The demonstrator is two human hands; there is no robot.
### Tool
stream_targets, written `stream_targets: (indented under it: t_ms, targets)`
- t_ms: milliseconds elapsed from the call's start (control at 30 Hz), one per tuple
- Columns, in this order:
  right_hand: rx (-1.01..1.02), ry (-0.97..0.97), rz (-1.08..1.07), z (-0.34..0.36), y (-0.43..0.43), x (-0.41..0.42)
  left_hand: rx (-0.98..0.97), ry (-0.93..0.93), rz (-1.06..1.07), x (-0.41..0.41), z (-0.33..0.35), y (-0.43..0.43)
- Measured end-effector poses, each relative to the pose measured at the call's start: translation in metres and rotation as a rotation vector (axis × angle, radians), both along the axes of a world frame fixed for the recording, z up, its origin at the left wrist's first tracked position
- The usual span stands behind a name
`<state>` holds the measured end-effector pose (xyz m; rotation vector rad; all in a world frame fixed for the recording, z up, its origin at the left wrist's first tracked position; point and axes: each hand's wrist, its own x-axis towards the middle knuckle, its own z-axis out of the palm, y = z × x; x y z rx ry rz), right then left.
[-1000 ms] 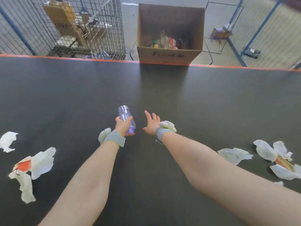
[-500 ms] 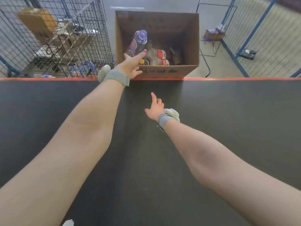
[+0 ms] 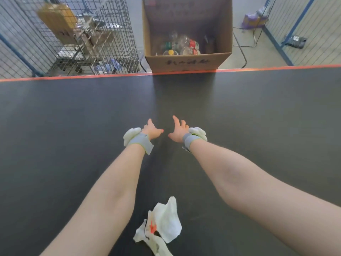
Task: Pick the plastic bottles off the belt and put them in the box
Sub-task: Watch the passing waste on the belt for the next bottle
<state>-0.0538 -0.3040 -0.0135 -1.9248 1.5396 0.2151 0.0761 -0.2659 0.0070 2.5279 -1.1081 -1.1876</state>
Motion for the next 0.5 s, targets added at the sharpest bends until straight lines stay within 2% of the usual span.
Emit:
stream_targets:
  t_ms: [133, 300, 500]
  targets:
    - [0.055, 0.058, 0.042, -0.005, 0.061, -0.024, 0.076, -0.134, -0.153, -0.017, -0.017, 0.081]
    - [0.229, 0.119, 0.067, -0.020, 0.135, -0.060, 0.189, -0.174, -0.237, -0.036, -0.031, 0.174]
    - [0.257, 0.340, -0.201, -0.035, 0.209, -0.107, 0.288, -0.251, -0.305, -0.053, -0.052, 0.273]
